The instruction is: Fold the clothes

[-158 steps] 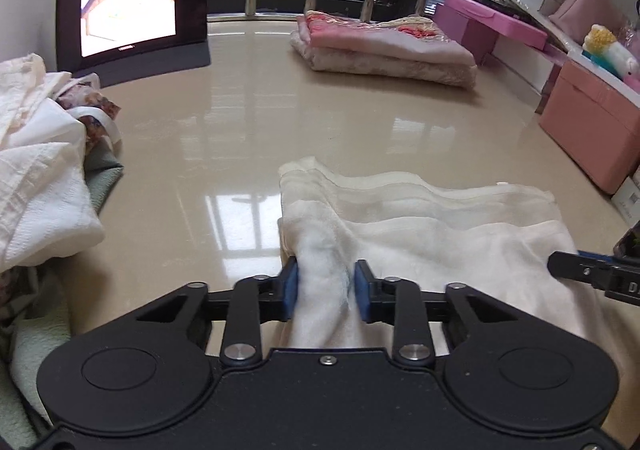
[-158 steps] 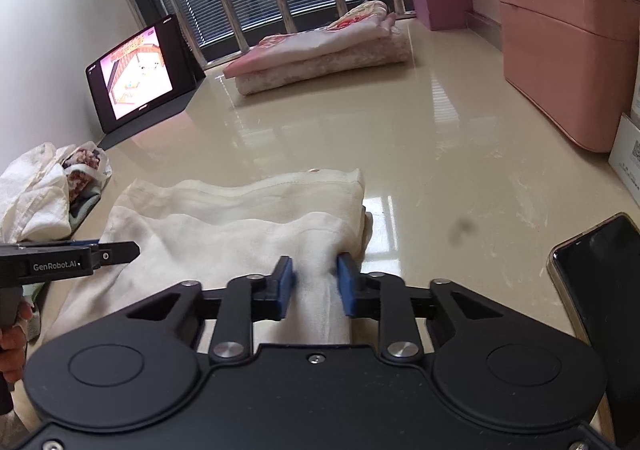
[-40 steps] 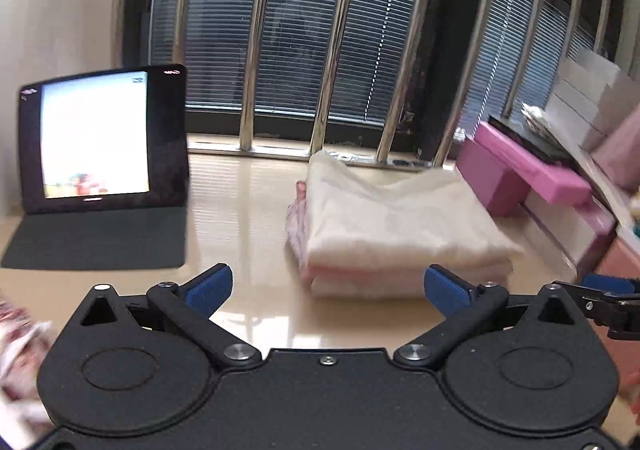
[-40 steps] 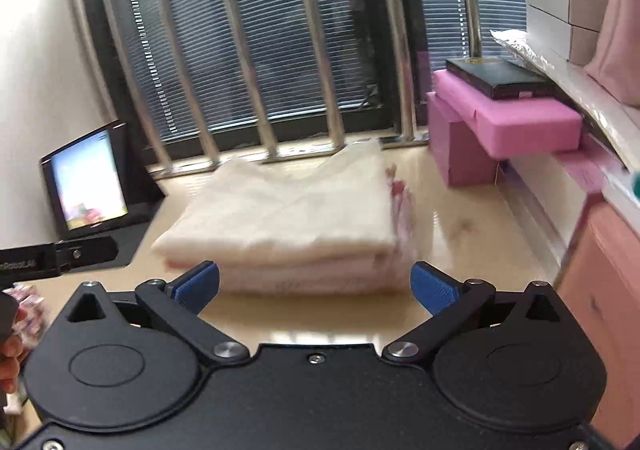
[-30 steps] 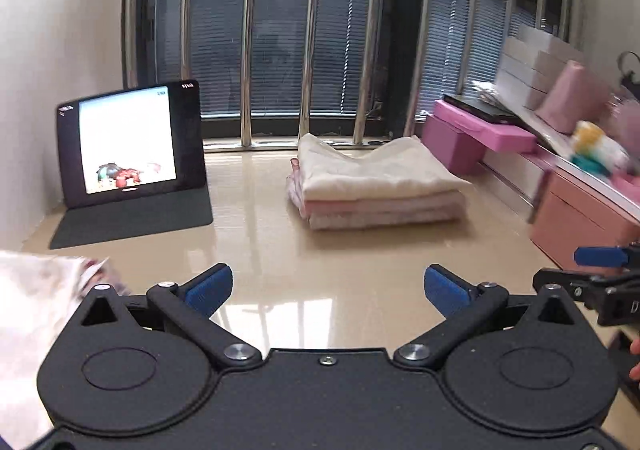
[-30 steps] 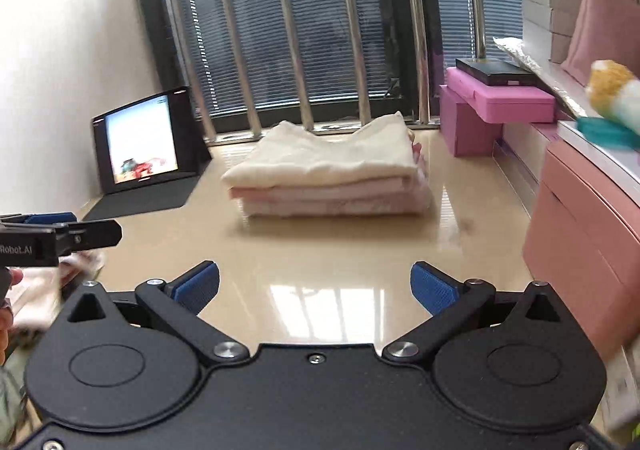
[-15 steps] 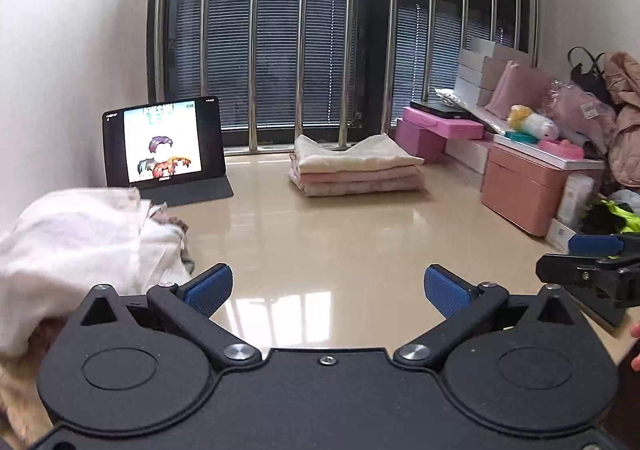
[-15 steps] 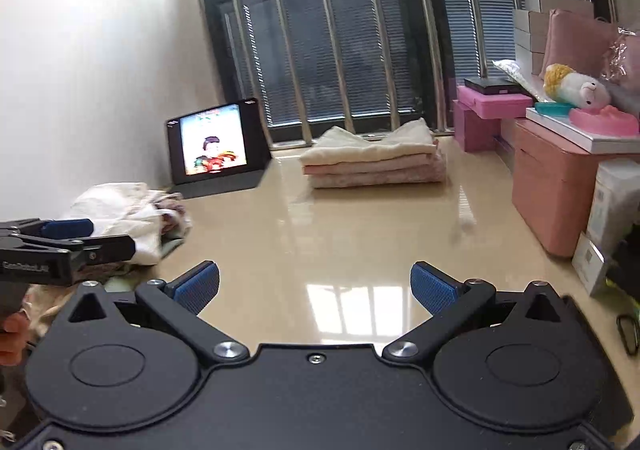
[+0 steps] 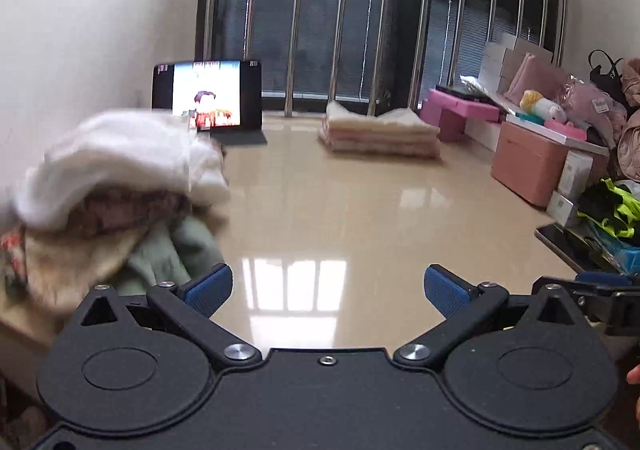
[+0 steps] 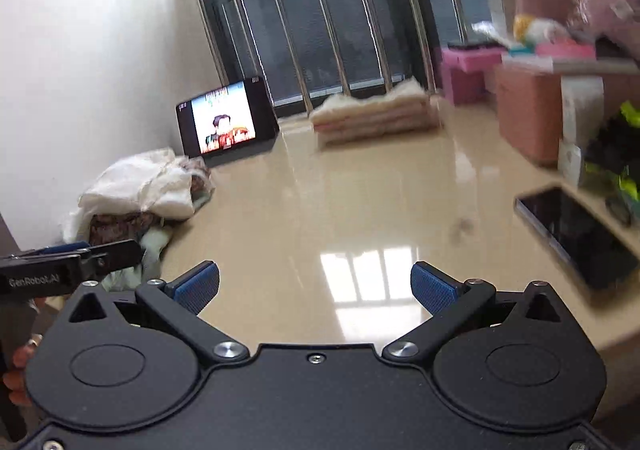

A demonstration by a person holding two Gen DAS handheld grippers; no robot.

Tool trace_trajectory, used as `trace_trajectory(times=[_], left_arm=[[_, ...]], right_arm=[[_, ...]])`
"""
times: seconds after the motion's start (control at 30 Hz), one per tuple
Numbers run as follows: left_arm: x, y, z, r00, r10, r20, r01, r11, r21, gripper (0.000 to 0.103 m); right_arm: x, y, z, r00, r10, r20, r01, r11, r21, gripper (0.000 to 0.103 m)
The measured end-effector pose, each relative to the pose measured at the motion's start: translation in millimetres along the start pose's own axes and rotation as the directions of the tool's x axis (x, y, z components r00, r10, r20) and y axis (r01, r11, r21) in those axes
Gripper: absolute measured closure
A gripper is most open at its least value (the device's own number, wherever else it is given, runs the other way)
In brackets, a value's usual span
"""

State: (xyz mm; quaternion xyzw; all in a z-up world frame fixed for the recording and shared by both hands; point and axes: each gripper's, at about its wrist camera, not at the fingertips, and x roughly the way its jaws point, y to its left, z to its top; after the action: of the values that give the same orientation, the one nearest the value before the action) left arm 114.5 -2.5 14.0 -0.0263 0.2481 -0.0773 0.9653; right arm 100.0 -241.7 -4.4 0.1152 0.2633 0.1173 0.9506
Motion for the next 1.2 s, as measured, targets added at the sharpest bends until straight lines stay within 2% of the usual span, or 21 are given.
trace_trajectory(times=[0.13,0.3,0.7,1.2], left_arm=[[-2.9,0.6,-13.1,1.0,0.004,-0.018,-0.004,1.0,-0.013,0.0],[-6.3,-0.2,-21.4,0.999,0.02,-0.035,-0.02,1.0,-0.004,0.0],[-7.1,-2.6,-24.7,0.997,0.045,-0.055,-0.045,0.999,-0.007,0.0],[-5.4,-3.8,-26.3,0.996,0.052,-0.073,-0.052,0.999,0.011,0.0]], right_arm=[[-5.9,1.7,-15.7,0.999,-0.001,-0.041,0.002,1.0,0.022,0.0],[-11.6,2.4,-28.1,0.999,-0.016,-0.043,0.018,0.998,0.054,0.0],[-9.2,6.3,-28.0,0.998,0.023,-0.057,-0.02,0.999,0.042,0.0],[-4.8,11.5,-27.2,0.997,0.019,-0.081,-0.017,1.0,0.025,0.0]])
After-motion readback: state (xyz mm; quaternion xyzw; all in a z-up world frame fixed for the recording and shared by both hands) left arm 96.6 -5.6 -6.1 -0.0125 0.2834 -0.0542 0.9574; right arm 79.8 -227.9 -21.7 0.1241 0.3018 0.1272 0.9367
